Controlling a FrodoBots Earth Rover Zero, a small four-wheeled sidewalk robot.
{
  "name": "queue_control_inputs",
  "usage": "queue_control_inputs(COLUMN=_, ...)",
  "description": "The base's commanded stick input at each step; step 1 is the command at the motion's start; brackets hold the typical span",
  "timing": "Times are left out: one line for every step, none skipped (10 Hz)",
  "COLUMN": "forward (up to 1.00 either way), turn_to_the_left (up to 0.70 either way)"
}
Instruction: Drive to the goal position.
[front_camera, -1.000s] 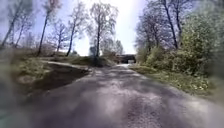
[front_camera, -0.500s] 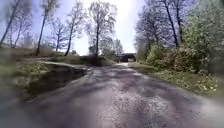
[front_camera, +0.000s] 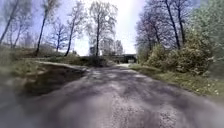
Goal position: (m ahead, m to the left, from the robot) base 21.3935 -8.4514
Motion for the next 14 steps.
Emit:
queue_control_inputs(forward=0.7, turn_to_the_left=0.0)
queue_control_inputs(forward=0.7, turn_to_the_left=0.0)
queue_control_inputs(forward=0.7, turn_to_the_left=0.0)
queue_control_inputs(forward=0.7, turn_to_the_left=0.0)
queue_control_inputs(forward=0.7, turn_to_the_left=0.0)
queue_control_inputs(forward=0.7, turn_to_the_left=0.0)
queue_control_inputs(forward=0.7, turn_to_the_left=0.0)
queue_control_inputs(forward=0.7, turn_to_the_left=0.0)
queue_control_inputs(forward=0.7, turn_to_the_left=0.0)
queue_control_inputs(forward=0.7, turn_to_the_left=0.0)
queue_control_inputs(forward=0.7, turn_to_the_left=0.0)
queue_control_inputs(forward=0.7, turn_to_the_left=0.0)
queue_control_inputs(forward=0.7, turn_to_the_left=0.0)
queue_control_inputs(forward=0.7, turn_to_the_left=0.0)
